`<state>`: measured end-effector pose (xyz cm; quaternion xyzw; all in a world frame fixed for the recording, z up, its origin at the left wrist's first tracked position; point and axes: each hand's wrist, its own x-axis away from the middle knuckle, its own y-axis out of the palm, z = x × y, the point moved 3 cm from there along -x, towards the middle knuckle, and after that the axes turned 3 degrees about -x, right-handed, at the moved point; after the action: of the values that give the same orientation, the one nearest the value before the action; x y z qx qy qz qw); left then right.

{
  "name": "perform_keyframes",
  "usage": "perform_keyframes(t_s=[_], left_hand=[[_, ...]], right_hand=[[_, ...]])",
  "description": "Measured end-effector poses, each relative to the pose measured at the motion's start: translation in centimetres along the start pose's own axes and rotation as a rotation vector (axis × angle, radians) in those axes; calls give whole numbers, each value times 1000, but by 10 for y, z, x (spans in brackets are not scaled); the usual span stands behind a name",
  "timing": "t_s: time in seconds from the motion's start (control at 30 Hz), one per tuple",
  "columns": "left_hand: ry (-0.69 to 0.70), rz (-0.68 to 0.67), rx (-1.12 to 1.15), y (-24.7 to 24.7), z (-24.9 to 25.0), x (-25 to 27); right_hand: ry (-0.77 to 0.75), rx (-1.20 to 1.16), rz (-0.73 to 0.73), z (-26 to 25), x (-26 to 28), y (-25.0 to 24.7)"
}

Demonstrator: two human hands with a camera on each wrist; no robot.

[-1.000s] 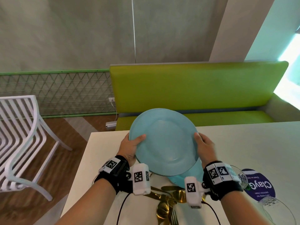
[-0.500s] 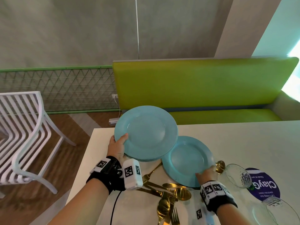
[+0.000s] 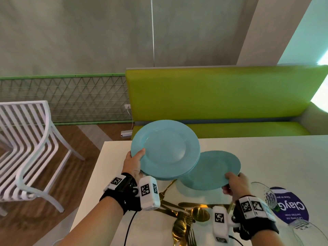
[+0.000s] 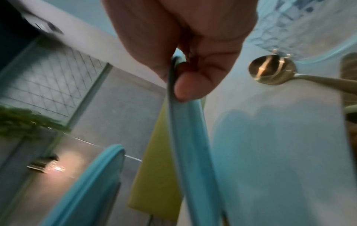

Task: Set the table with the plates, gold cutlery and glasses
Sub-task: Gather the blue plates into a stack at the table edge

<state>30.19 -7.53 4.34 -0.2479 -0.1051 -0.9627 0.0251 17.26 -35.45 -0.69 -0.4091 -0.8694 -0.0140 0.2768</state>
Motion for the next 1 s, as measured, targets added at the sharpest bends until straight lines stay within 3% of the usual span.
perform_keyframes(t_s=[0.3, 0.43, 0.6, 0.83, 1.0], left_hand=[[-57, -131, 65, 14, -5, 3], [-7, -174, 75, 20, -5, 7], [148, -145, -74, 22, 4, 10], [231, -188, -203, 19, 7, 14], [277, -69, -309, -3, 11, 6]], right_hand=[[-208, -324, -161, -65, 44, -9], [-145, -394, -265, -67, 49, 2], [-69, -476, -311, -58, 53, 17], [-19, -537, -274, -59, 64, 52], [-44, -507, -433, -65, 65, 84]])
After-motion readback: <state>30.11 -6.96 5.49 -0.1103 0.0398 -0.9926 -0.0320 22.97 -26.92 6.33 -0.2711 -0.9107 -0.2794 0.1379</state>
